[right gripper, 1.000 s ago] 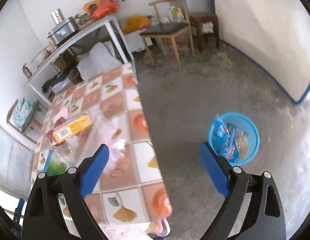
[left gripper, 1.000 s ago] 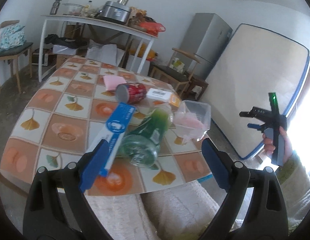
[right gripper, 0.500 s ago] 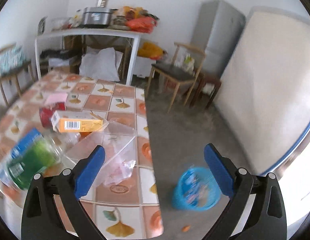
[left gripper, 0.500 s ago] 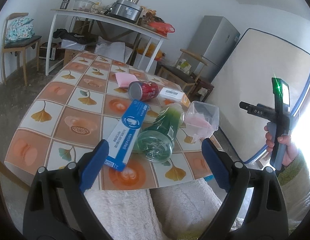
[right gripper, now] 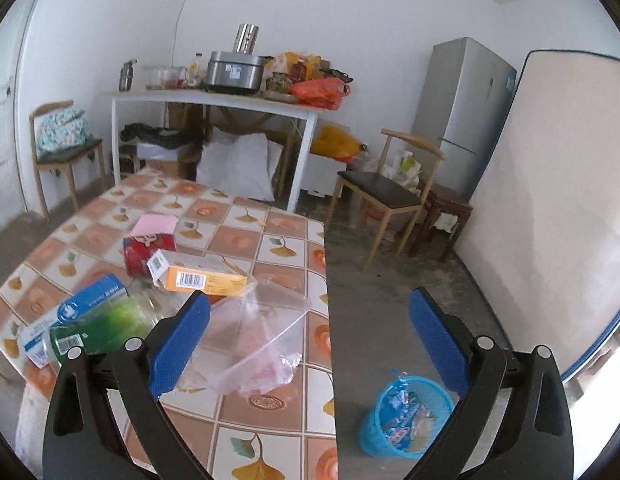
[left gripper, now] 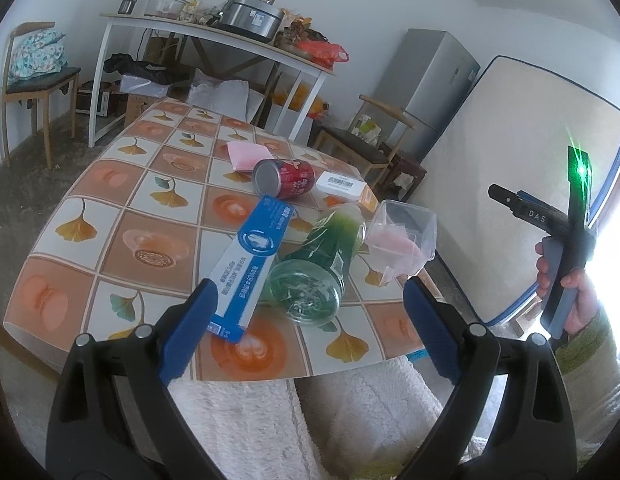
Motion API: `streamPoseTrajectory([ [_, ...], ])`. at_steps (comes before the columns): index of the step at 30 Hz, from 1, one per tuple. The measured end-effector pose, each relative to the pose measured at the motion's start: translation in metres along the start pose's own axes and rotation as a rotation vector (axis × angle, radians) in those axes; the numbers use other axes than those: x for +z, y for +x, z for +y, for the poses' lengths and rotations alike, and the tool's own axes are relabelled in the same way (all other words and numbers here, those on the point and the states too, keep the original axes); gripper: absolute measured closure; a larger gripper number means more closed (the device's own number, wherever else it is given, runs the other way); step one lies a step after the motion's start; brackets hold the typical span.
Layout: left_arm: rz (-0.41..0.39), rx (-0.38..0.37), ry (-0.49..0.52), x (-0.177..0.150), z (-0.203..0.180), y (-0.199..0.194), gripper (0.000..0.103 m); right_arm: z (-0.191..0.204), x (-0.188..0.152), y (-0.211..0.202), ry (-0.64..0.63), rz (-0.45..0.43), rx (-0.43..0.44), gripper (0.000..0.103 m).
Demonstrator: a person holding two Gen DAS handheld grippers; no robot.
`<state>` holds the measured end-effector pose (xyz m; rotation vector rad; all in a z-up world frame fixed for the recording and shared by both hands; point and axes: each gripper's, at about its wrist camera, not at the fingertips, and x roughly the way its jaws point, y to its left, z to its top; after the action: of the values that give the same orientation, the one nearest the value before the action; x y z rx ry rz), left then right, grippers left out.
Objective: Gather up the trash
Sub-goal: 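Grasp the clear plastic box rim with the right tool and lift it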
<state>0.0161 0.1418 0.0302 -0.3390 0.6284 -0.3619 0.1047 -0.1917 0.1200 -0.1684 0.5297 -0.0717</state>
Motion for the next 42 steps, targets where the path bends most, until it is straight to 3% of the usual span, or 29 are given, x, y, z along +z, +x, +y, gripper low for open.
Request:
streamPoseTrajectory([
  [11,0.005,0.005,0.004,-0.001,-0.003,0.002,0.013,-0.018,-0.002,0.003,0.149,-0.006,0.108,0.007],
  [23,0.008,0.013,0.006,-0.002,-0.002,0.001,0.013,-0.025,-0.008,0.002,0.212,-0.005,0.123,0.007],
  [31,0.005,0.032,-0.008,-0.010,0.007,-0.007,0.013,-0.023,-0.027,0.032,0.331,0.139,0.178,0.007],
  [35,0.029,0.044,-0.012,-0.010,0.011,-0.002,0.013,-0.022,-0.048,0.058,0.409,0.232,0.208,0.017],
  [40,0.049,0.065,-0.017,-0.009,0.013,0.004,0.013,-0.013,-0.066,0.094,0.445,0.339,0.260,0.040],
  [42,0.056,0.071,-0.019,-0.009,0.012,0.008,0.013,-0.007,-0.069,0.107,0.444,0.363,0.271,0.045],
])
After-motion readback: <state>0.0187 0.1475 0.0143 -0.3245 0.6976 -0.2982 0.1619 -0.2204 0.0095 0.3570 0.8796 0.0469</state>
